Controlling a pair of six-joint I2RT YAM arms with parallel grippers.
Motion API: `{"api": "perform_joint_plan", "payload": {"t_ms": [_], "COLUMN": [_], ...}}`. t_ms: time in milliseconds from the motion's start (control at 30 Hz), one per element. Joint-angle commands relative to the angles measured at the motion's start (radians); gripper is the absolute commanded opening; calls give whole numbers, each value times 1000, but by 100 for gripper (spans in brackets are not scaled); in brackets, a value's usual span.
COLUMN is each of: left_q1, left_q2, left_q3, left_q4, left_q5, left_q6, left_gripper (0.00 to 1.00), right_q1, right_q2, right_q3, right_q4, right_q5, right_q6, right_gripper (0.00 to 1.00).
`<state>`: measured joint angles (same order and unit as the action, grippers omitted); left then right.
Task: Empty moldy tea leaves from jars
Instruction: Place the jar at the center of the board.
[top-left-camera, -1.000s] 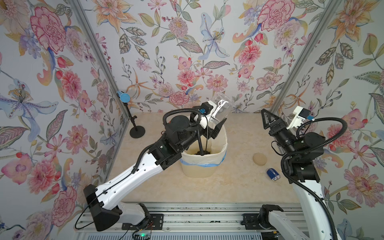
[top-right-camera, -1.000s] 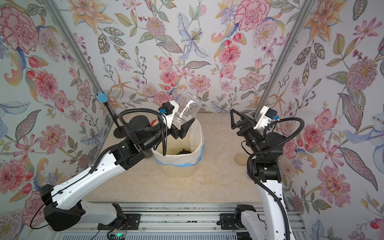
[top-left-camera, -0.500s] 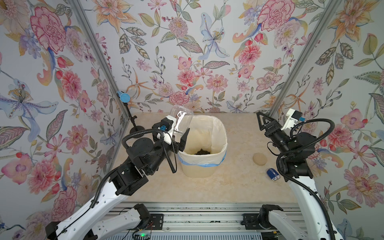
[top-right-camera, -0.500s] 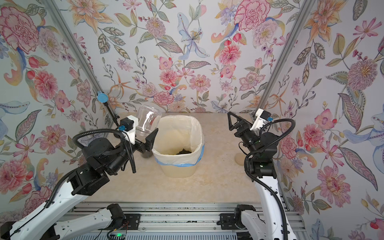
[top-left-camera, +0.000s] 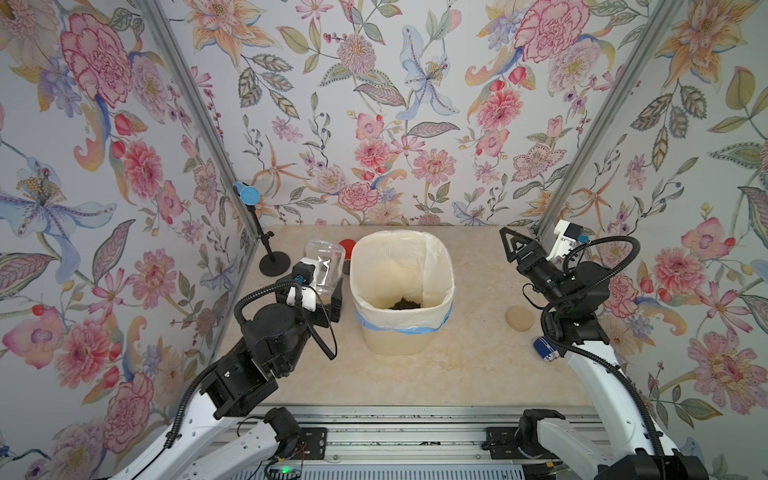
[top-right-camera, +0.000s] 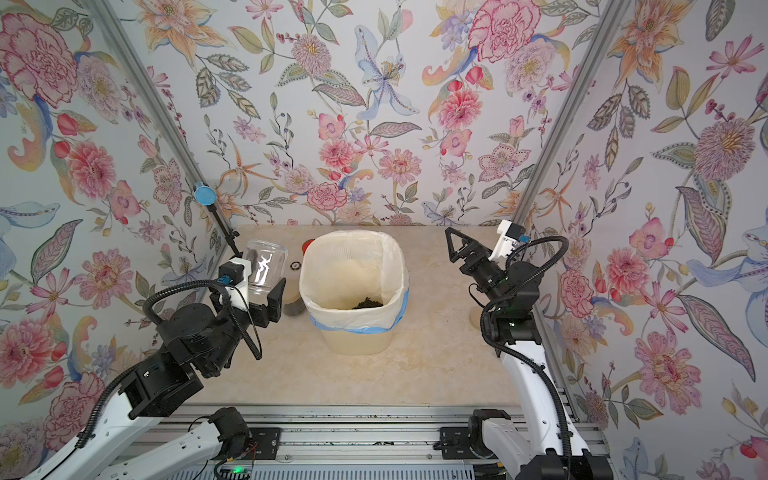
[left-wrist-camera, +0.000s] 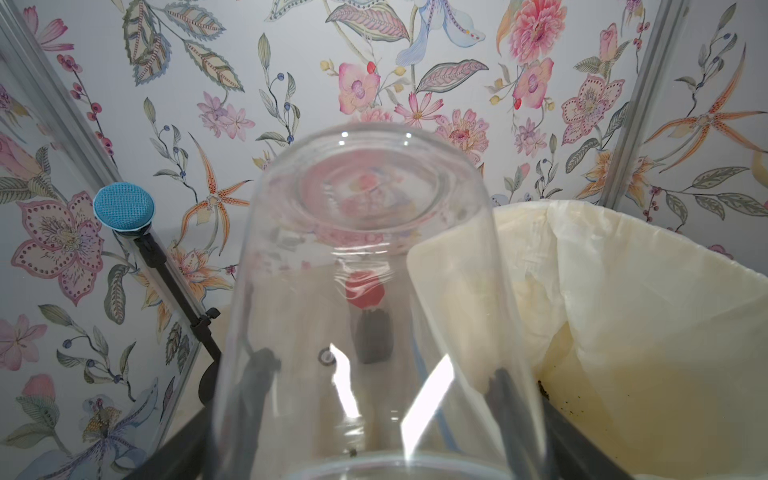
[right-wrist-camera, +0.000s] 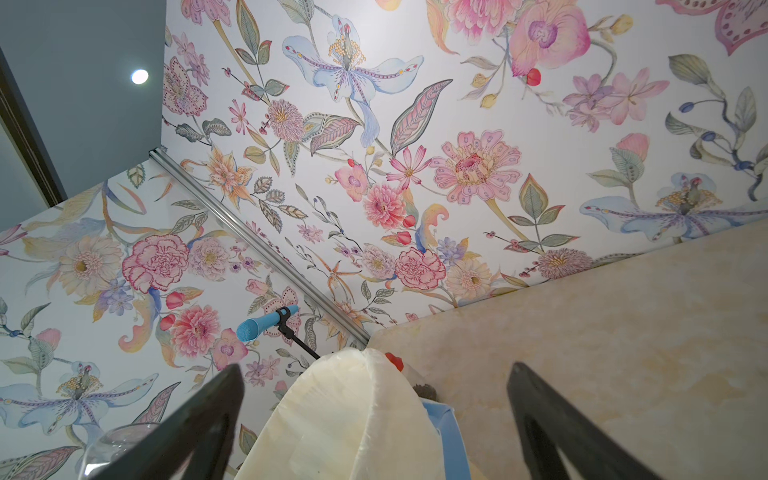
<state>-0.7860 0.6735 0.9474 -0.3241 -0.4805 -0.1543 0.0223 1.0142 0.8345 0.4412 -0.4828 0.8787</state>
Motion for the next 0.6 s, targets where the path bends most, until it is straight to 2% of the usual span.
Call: {"api": "perform_joint_plan", "payload": {"t_ms": [0, 100, 167, 400, 567], "left_q1": [26, 69, 110, 183, 342], "left_q2": [-52, -75, -71, -73, -64], "left_q3": [-31, -58, -72, -197, -254], "left_q4": [9, -13, -31, 28, 34], "left_q5": [-41, -35, 12, 79, 217], "left_q6": [-81, -123, -149, -240, -292], "left_gripper": [54, 56, 55, 54, 53], "right_q1": [10, 14, 15, 13, 12], "right_q2": [22, 42, 52, 76, 78], "right_q3": [-18, -29, -38, -76, -90], "right_q4": [93, 123, 141, 193, 208], "right_q5": [-19, -26, -30, -43, -57], "right_q6": [30, 42, 48, 71, 77], "right_gripper": [100, 100, 100, 100, 100]}}
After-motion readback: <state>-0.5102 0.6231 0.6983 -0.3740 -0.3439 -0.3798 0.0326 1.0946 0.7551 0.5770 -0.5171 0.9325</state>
